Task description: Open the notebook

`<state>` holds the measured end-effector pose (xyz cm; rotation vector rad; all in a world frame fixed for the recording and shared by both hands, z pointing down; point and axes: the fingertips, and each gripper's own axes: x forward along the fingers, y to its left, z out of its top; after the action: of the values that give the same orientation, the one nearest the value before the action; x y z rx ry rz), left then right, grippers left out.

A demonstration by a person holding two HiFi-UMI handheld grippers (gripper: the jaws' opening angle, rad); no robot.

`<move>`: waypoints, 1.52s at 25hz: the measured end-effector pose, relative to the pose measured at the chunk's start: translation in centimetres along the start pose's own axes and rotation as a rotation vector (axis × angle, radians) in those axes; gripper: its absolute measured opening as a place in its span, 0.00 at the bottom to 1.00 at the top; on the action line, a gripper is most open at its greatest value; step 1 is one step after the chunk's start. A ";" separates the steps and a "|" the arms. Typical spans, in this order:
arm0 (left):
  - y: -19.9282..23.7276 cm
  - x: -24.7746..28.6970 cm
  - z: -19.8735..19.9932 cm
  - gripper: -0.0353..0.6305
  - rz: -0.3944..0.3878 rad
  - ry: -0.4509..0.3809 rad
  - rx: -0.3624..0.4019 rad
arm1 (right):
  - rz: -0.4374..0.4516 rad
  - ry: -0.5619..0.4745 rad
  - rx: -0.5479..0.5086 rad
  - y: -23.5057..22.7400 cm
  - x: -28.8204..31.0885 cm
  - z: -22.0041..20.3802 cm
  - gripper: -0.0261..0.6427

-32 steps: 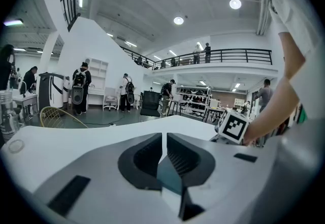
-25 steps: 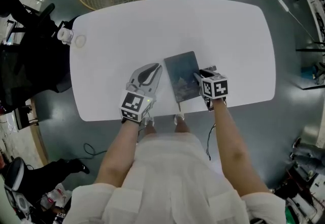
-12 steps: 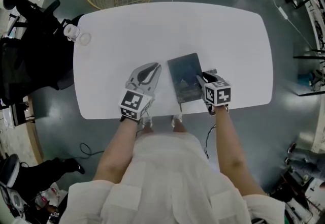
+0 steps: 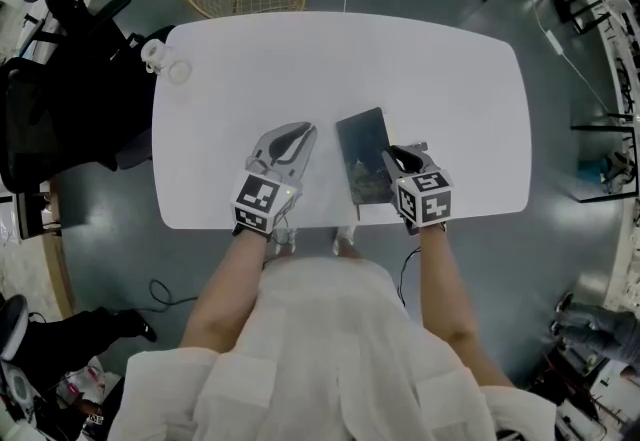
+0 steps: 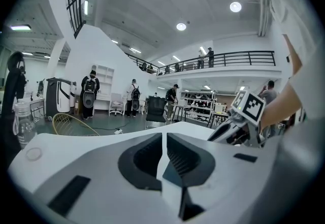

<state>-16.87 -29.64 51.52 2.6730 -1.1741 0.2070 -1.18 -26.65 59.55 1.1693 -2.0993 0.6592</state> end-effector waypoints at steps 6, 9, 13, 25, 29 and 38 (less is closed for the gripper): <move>0.7 -1.6 0.7 0.08 0.018 -0.016 0.001 | 0.053 -0.034 -0.029 3.4 -0.2 1.8 0.12; 1.5 -2.4 0.6 0.08 0.029 -0.021 -0.001 | 0.063 -0.041 -0.045 4.9 0.0 2.3 0.12; 2.3 -3.4 0.6 0.08 0.037 -0.026 -0.003 | 0.079 -0.048 -0.061 6.8 0.4 2.8 0.13; 4.4 -6.4 0.4 0.08 0.074 -0.021 0.003 | 0.191 -0.041 -0.094 12.9 2.6 2.9 0.17; 4.9 -7.4 0.1 0.08 0.082 -0.011 0.005 | 0.209 -0.041 -0.083 14.3 3.4 2.6 0.18; 5.8 -9.3 -1.1 0.08 0.080 0.018 0.009 | 0.230 -0.023 -0.098 17.2 6.1 1.6 0.21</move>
<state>-27.44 -26.54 51.43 2.6280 -1.2788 0.2491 -19.04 -22.81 60.95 0.8947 -2.2798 0.6405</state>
